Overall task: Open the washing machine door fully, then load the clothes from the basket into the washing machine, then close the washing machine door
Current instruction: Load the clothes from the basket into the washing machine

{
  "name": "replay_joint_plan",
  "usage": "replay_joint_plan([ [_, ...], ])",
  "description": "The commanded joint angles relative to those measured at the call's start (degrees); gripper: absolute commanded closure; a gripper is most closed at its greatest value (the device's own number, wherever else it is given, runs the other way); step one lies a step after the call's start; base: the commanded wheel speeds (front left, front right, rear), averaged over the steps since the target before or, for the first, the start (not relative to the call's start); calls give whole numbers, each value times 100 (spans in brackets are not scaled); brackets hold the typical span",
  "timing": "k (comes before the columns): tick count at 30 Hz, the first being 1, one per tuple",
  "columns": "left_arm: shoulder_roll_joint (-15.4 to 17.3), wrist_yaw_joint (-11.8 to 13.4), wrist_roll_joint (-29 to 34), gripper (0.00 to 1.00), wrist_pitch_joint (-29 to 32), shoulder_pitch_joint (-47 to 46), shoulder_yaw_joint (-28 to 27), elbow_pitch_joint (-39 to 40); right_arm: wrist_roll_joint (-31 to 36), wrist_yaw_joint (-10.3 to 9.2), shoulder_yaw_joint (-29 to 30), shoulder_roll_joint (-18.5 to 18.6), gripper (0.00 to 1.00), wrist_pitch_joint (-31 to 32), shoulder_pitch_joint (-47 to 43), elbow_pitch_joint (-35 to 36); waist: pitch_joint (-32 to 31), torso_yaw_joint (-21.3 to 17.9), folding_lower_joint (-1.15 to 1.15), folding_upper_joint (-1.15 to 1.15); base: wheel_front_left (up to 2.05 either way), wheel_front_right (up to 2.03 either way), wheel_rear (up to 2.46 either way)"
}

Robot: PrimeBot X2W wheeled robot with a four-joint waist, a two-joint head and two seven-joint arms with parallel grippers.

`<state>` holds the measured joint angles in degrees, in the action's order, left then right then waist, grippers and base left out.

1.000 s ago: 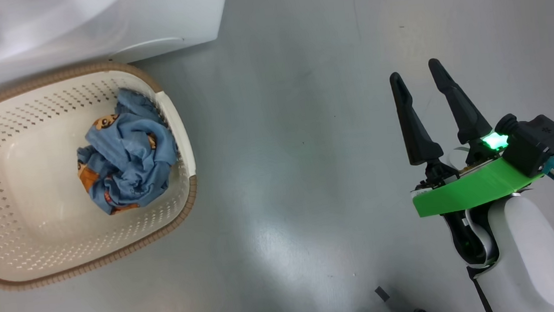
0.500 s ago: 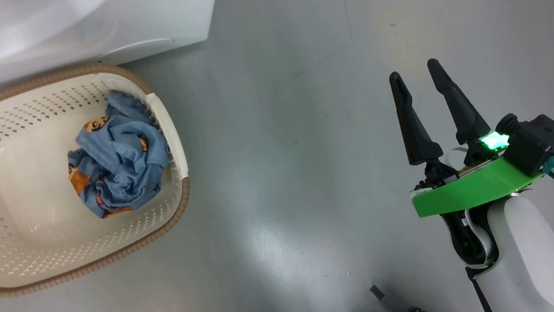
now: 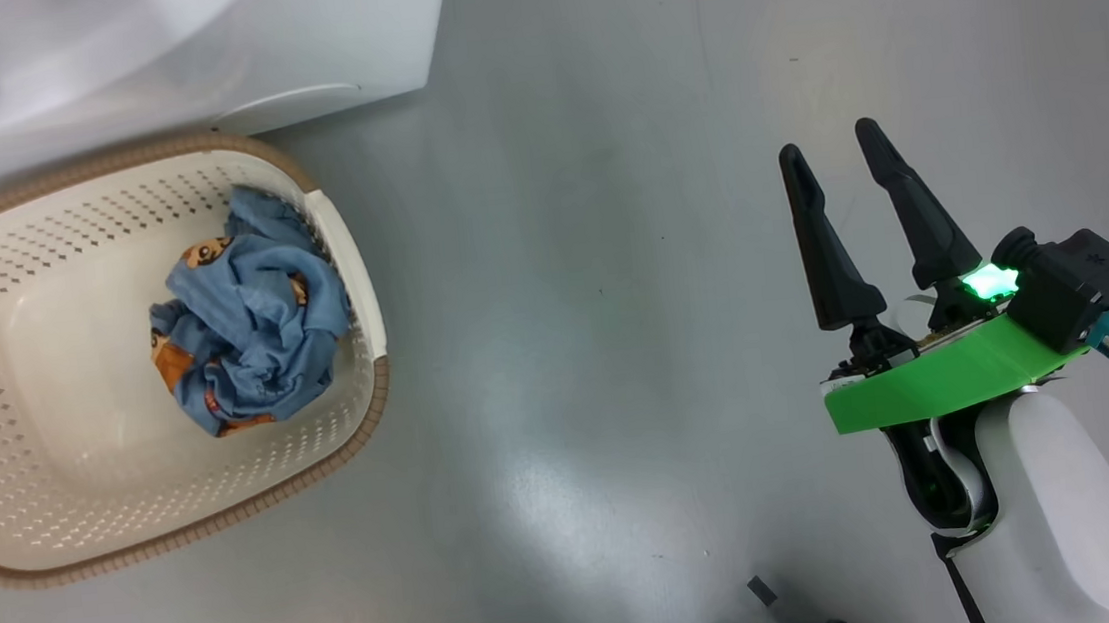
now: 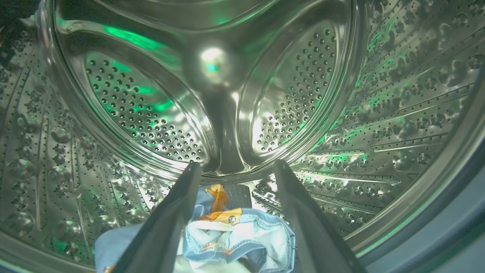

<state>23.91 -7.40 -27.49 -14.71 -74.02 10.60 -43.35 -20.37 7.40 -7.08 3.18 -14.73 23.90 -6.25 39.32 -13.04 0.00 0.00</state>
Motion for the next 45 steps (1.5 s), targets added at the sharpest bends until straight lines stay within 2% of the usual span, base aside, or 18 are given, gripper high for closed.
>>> replay_joint_plan([
  [1,267,-9,-39,0,-29,115,-128,156,11,9,-121,-30,0,-27,-70,117,-17,16,0,0,0,0,0],
  [8,60,-9,-6,0,-29,588,-466,398,81,9,-72,-30,0,-27,-91,115,-90,120,0,0,0,0,0],
  [19,-296,-9,141,0,-29,1749,-992,1190,243,9,83,-30,0,-27,-158,100,-252,372,0,0,0,0,0],
  [34,-880,-9,463,0,-29,3974,-1586,2454,481,9,336,-30,0,-27,-282,100,-444,717,0,0,0,0,0],
  [45,-1289,-9,516,0,-29,5359,-2224,3455,506,9,387,-10,0,-27,-385,105,-618,727,0,0,0,0,0],
])
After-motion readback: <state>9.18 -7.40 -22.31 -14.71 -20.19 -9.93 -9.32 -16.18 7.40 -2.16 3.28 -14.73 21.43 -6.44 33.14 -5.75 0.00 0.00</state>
